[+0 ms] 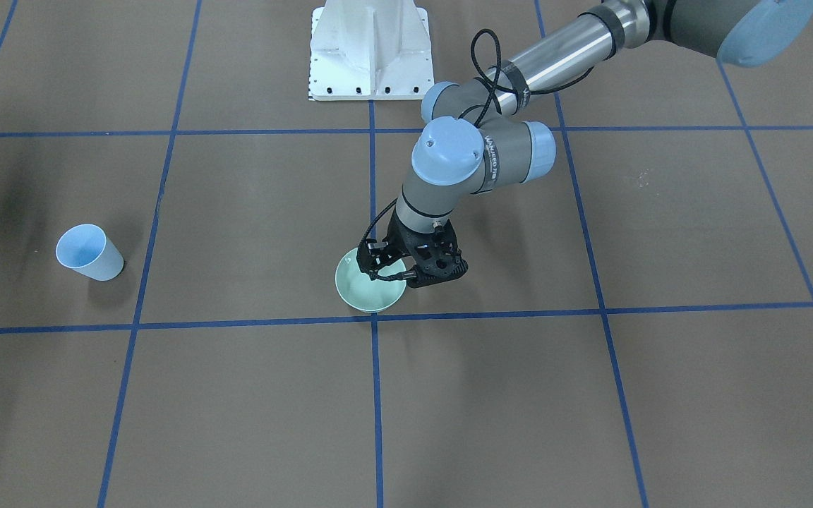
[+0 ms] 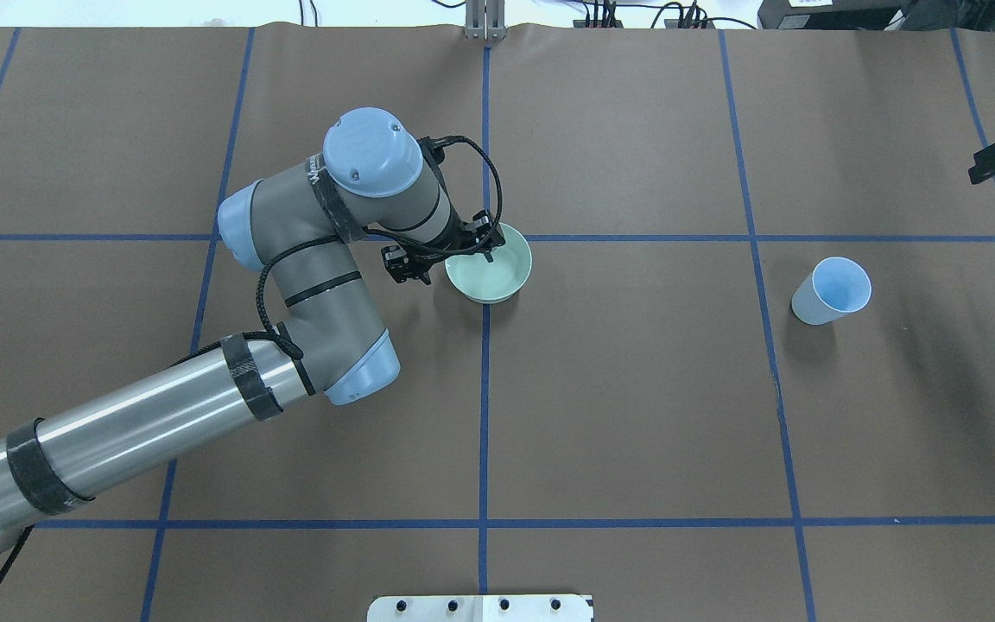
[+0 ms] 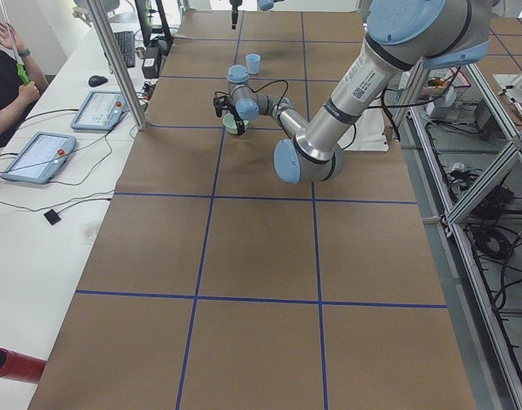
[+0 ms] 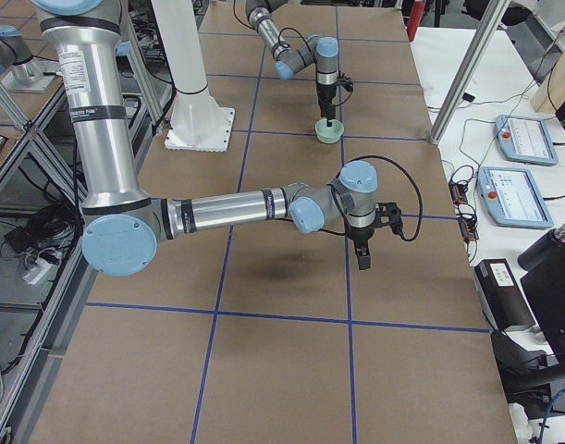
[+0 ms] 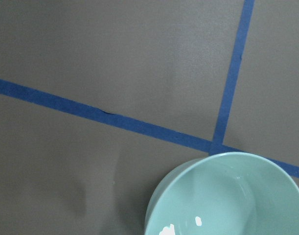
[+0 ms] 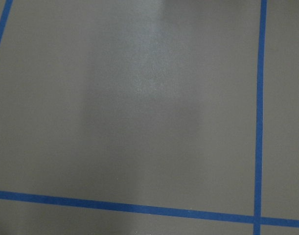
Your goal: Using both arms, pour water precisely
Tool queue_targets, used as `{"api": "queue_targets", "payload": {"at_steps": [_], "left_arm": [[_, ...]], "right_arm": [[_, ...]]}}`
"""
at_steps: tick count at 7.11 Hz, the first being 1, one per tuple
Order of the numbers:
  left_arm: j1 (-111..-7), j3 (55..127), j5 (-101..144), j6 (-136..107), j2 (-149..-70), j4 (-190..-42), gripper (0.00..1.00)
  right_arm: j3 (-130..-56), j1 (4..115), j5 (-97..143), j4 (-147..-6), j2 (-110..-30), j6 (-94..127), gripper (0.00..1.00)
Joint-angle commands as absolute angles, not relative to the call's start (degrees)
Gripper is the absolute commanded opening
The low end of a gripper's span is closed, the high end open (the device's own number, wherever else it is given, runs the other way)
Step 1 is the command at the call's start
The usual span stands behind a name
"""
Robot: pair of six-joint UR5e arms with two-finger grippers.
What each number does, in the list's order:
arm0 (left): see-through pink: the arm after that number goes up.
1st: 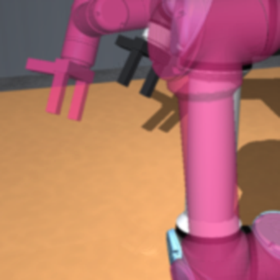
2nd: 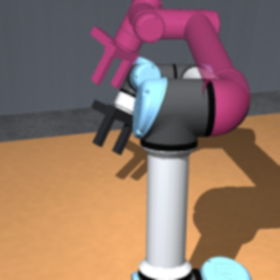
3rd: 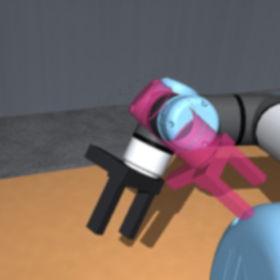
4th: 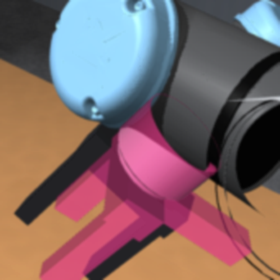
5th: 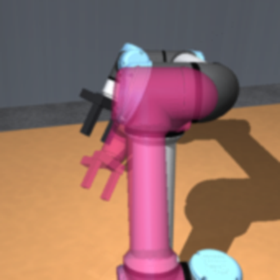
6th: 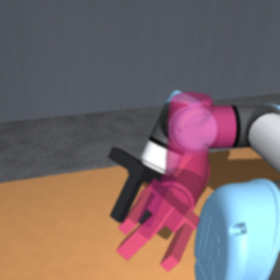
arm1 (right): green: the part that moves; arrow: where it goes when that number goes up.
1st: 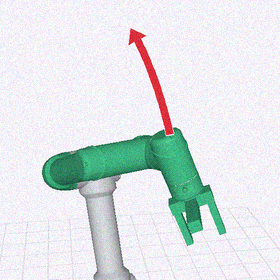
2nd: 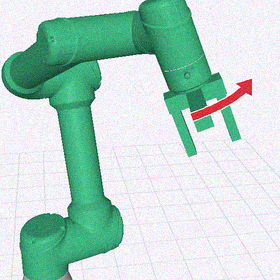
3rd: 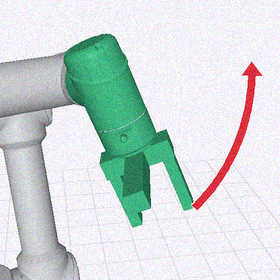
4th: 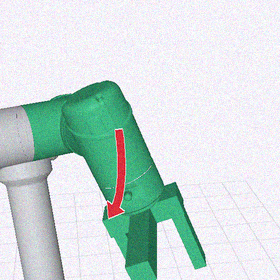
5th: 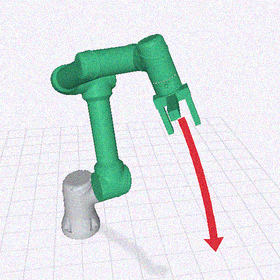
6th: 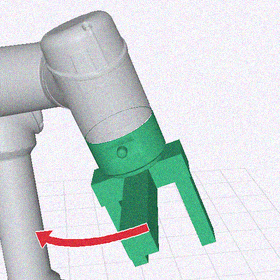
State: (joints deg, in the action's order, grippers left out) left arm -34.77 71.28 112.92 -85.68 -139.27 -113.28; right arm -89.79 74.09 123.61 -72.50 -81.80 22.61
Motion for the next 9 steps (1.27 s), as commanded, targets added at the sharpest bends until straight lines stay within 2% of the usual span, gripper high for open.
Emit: {"api": "queue_targets", "payload": {"at_steps": [1,2,3,5,6,7,9], "left_arm": [[-34.5,70.8,111.6,-85.5,-139.2,-113.3,0.35],[-34.4,70.9,111.1,-85.5,-139.1,-113.3,0.10],[-34.4,70.9,111.0,-85.6,-139.1,-113.1,0.00],[-36.2,72.6,112.8,-85.0,-139.1,-112.1,0.00],[-39.6,76.2,117.9,-84.9,-139.0,-108.0,0.00],[-41.6,81.2,119.0,-82.6,-138.1,-103.8,0.00],[-44.5,94.3,120.0,-69.7,-127.2,-95.7,0.00]], "right_arm": [[-89.6,74.3,123.8,-72.5,-81.8,22.5,1.00],[-89.6,74.2,124.4,-72.6,-81.7,22.5,1.00],[-89.6,74.2,124.5,-72.6,-81.7,22.5,1.00],[-89.6,74.2,124.4,-72.6,-81.8,22.5,1.00],[-89.6,74.3,124.5,-72.6,-81.8,22.5,1.00],[-89.6,74.5,124.7,-73.6,-81.8,22.5,1.00],[-90.0,75.6,129.0,-77.3,-80.5,22.2,1.00]]}}
